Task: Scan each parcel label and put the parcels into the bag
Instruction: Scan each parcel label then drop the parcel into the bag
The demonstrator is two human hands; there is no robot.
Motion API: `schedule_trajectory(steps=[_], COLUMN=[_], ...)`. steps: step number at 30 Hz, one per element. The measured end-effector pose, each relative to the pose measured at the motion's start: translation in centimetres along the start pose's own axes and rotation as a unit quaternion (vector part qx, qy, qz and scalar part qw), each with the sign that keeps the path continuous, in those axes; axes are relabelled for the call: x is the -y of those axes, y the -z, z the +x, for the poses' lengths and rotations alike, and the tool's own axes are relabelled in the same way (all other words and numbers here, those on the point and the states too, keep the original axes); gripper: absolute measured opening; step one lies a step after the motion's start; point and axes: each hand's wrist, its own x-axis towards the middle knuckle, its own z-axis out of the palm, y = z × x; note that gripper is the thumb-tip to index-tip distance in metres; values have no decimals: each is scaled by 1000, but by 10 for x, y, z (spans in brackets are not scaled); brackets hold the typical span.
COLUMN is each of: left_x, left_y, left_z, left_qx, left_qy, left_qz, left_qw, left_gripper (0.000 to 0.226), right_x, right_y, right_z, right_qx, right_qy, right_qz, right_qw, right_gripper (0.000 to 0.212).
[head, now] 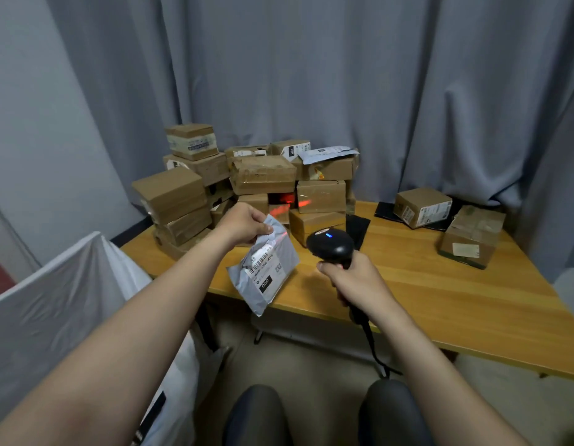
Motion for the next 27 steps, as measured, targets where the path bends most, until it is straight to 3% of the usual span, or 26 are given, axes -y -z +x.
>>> schedule_trajectory(steps=[8, 10, 13, 16, 20, 24, 27], left_x=[41, 57, 87, 113, 142, 174, 196], left_y=[64, 78, 101, 122, 143, 154, 132], left_z=[-48, -65, -89, -114, -143, -159, -161], left_qx=[-91, -112, -126, -130, -118, -123, -15], left_qy=[44, 71, 115, 156, 218, 264, 332], left_qz=[41, 52, 86, 131, 195, 254, 211], left_qw=[994, 990, 982, 970, 949, 922, 919], left_gripper=[17, 18, 39, 41, 14, 7, 12], right_x=[13, 15, 17, 15, 16, 17, 15], right_y=[-48, -59, -74, -87, -101, -114, -119], right_z=[16, 15, 12, 9, 6, 5, 7], right_qx=[-6, 7, 29, 44, 53, 68, 73], right_qy=[9, 10, 9, 7, 13, 14, 8], right_qz=[9, 8, 5, 1, -17, -21, -19], right_qw=[1000, 1000, 1000, 999, 998, 997, 997], right_gripper=[14, 18, 12, 17, 19, 19, 15])
